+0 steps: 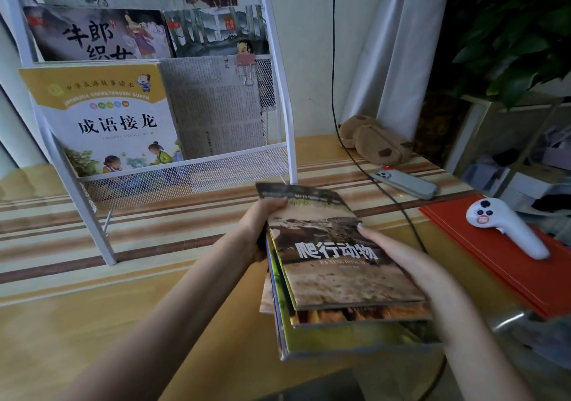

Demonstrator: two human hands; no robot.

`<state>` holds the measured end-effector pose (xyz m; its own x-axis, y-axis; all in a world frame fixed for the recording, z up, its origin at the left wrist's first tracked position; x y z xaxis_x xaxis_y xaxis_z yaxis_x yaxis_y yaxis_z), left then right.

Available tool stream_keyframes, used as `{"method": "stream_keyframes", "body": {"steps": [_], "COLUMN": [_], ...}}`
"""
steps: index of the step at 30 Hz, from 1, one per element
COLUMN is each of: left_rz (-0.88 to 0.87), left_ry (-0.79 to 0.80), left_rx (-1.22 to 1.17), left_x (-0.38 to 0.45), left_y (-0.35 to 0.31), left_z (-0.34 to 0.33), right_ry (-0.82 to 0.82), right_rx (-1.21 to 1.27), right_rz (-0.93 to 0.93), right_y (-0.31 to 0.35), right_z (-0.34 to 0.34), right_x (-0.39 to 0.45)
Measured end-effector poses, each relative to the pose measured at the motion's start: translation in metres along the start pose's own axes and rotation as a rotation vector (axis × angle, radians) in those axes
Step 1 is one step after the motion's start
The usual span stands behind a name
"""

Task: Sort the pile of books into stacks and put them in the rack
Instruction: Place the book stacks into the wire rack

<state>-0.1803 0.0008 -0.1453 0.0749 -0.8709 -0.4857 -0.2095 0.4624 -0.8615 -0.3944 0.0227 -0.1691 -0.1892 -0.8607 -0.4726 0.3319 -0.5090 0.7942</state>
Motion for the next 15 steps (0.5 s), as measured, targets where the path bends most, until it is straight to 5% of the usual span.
{"method": "stream_keyframes", "body": {"steps": [5, 15], "left_rz": [-0.177, -1.066], "left_ry": [-0.068, -0.453], "left_rx": [0.148, 0.282], "left_x": [-0.032, -0.124], "left_y": [-0.036, -0.148], "left_z": [0.005, 0.06], "right_ry": [0.0, -0.149], "right_rx": [0.323, 0.549], "right_rz": [0.106, 0.746], "right_y": [0.017, 0.141], "right_z": [-0.013, -0.012], "right_x": [-0.018, -0.071]}}
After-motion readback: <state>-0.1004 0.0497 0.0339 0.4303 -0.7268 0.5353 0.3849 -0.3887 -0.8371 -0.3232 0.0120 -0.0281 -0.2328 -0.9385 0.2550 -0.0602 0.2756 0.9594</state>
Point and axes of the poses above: each hand's wrist, its own x-axis towards the middle knuckle, its own z-axis out of the back of the hand, y = z × x, the point moved 10 cm from there along x, towards the middle knuckle, and after that the axes turned 13 degrees about -y, right-handed, at the moved point
